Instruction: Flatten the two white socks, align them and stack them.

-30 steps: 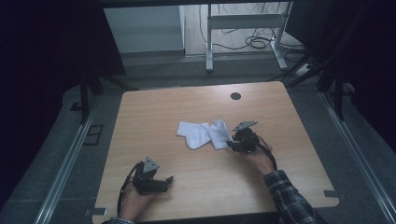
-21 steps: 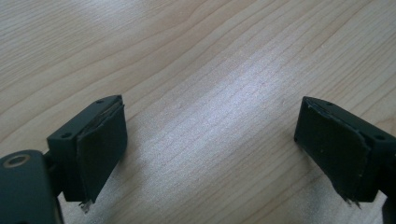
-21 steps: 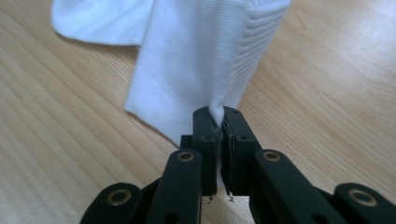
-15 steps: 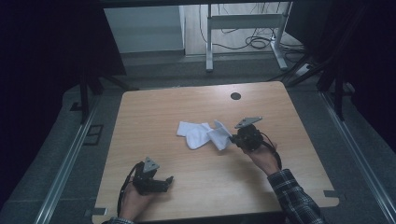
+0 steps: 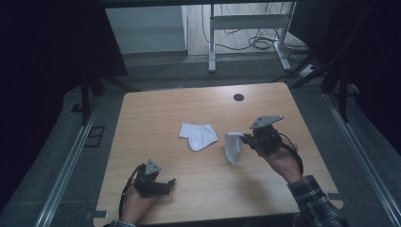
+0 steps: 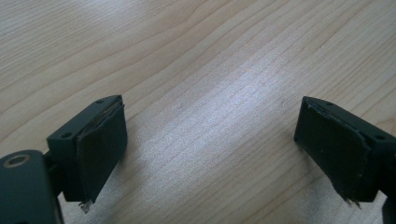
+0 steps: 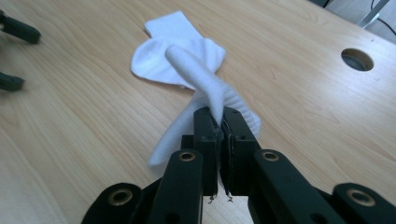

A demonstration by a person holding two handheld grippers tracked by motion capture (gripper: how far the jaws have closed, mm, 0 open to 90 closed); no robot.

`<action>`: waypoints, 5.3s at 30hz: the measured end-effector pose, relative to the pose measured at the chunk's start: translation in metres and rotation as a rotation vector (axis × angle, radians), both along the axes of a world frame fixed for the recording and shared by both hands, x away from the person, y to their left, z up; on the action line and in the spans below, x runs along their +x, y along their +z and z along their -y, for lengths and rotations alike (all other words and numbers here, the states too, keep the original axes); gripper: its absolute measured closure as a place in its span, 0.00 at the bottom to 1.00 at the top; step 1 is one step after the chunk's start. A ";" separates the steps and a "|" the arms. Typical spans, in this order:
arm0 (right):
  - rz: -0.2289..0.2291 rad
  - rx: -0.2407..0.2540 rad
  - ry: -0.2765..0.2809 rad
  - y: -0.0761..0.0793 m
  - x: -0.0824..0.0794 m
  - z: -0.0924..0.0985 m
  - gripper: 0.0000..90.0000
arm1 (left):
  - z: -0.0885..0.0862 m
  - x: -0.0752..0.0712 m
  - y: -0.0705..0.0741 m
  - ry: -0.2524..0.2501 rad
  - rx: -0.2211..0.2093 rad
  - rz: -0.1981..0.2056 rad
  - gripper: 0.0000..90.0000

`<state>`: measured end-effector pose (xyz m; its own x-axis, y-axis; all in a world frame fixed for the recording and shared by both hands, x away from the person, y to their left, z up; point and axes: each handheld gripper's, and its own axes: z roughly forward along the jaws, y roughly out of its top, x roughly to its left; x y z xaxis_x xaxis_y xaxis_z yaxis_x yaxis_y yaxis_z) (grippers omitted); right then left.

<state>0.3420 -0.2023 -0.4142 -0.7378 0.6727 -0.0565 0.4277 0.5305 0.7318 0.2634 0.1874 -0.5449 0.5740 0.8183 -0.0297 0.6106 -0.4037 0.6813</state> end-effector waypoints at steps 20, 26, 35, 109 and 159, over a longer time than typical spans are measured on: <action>-0.121 -0.075 -0.090 -0.065 0.002 0.038 0.87 | 0.001 0.000 0.000 0.008 -0.001 -0.006 0.11; -0.146 -0.074 -0.119 -0.074 -0.002 0.054 0.92 | 0.001 0.000 0.000 0.013 0.000 -0.007 0.11; -0.121 -0.061 -0.190 -0.068 0.002 0.075 0.94 | 0.002 0.000 0.000 0.017 -0.001 -0.006 0.11; -0.141 -0.121 -0.066 -0.105 0.023 0.024 0.88 | 0.004 0.001 0.000 0.022 -0.001 -0.006 0.11; -0.085 0.037 -0.067 -0.036 0.020 0.028 0.75 | 0.067 0.041 0.028 -0.035 -0.088 -0.025 0.15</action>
<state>0.3623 -0.2303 -0.4506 -0.6923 0.7209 0.0301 0.5222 0.4719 0.7103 0.3047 0.1205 -0.5172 0.6004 0.7913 -0.1153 0.6146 -0.3643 0.6997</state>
